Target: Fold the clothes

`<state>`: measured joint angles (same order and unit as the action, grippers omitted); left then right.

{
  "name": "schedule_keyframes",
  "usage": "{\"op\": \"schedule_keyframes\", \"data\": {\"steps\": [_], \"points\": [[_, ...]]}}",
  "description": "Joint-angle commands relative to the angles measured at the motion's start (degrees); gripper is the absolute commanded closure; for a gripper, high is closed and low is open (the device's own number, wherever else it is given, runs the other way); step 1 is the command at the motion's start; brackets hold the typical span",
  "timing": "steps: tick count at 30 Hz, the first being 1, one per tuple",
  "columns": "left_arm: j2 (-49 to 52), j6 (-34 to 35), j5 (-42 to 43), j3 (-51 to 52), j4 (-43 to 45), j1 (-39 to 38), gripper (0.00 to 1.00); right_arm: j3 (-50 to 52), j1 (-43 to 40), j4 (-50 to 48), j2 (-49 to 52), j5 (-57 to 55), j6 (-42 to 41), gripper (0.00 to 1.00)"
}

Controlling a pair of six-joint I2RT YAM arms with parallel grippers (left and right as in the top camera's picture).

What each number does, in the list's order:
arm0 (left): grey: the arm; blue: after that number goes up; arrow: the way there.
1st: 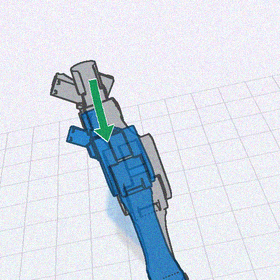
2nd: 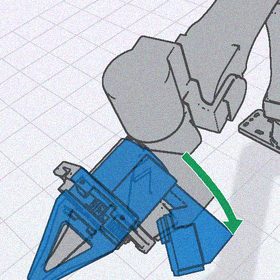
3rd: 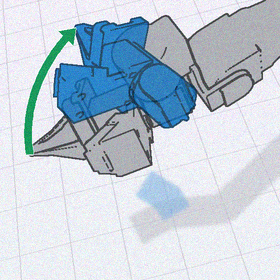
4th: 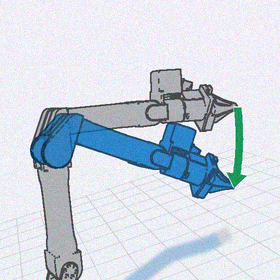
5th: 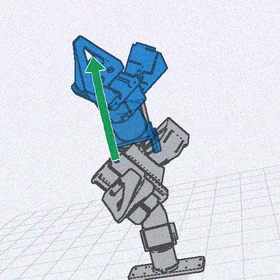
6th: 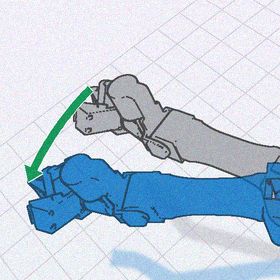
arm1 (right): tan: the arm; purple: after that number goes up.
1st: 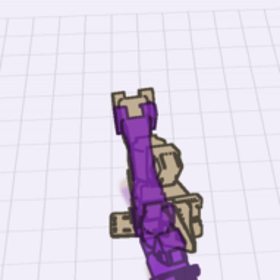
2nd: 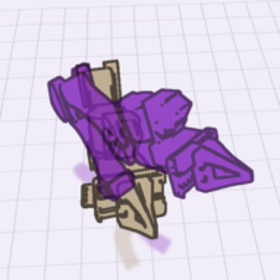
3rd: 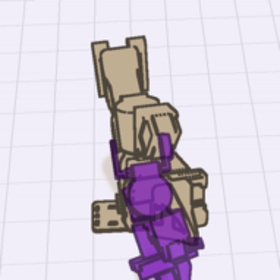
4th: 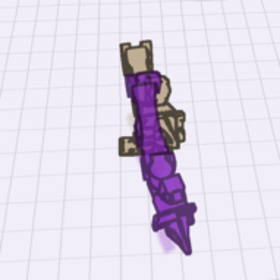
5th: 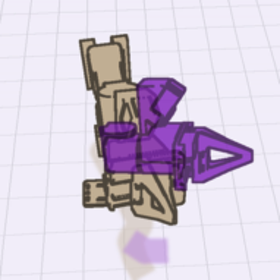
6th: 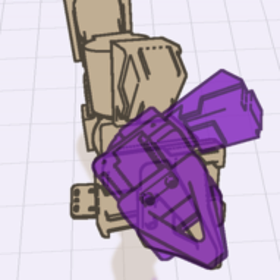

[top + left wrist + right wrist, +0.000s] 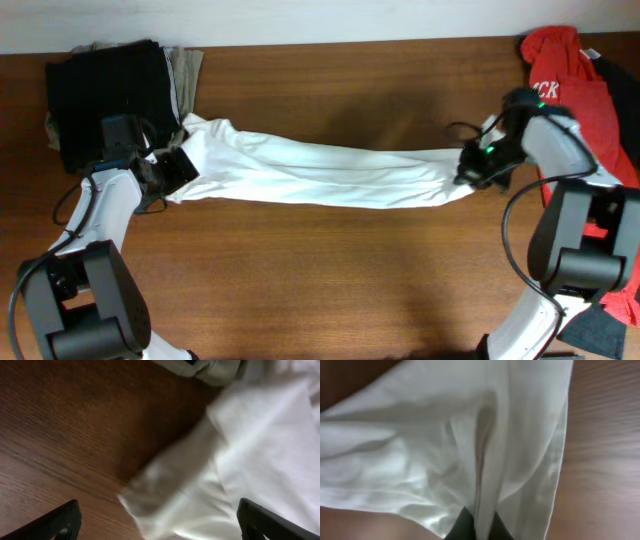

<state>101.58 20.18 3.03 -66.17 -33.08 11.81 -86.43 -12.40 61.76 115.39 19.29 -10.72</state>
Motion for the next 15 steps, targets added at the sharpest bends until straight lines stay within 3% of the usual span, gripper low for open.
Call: {"op": "schedule_keyframes", "data": {"steps": [1, 4, 6, 8, 9, 15], "points": [[-0.3, -0.1, 0.6, 0.3, 0.0, 0.2, 0.01, -6.4, -0.9, 4.1, -0.6, -2.6, 2.9, 0.89], [-0.3, -0.1, 0.6, 0.3, 0.0, 0.2, 0.01, -6.4, -0.7, 5.4, -0.6, -6.8, 4.0, 0.88], [-0.3, -0.1, 0.6, 0.3, 0.0, 0.2, 0.01, -6.4, -0.8, 5.6, -0.6, -7.2, 4.1, 0.29], [-0.3, -0.1, 0.6, 0.3, 0.0, 0.2, 0.01, -6.4, -0.8, 5.8, -0.6, -9.0, 4.1, 0.25], [-0.3, -0.1, 0.6, 0.3, 0.0, 0.2, 0.01, -6.4, -0.8, 5.8, -0.6, -11.8, 4.0, 0.0], [-0.3, -0.1, 0.6, 0.4, -0.7, 0.2, 0.01, -5.6, -0.9, 4.2, -0.5, -17.9, 4.0, 0.01]]}}
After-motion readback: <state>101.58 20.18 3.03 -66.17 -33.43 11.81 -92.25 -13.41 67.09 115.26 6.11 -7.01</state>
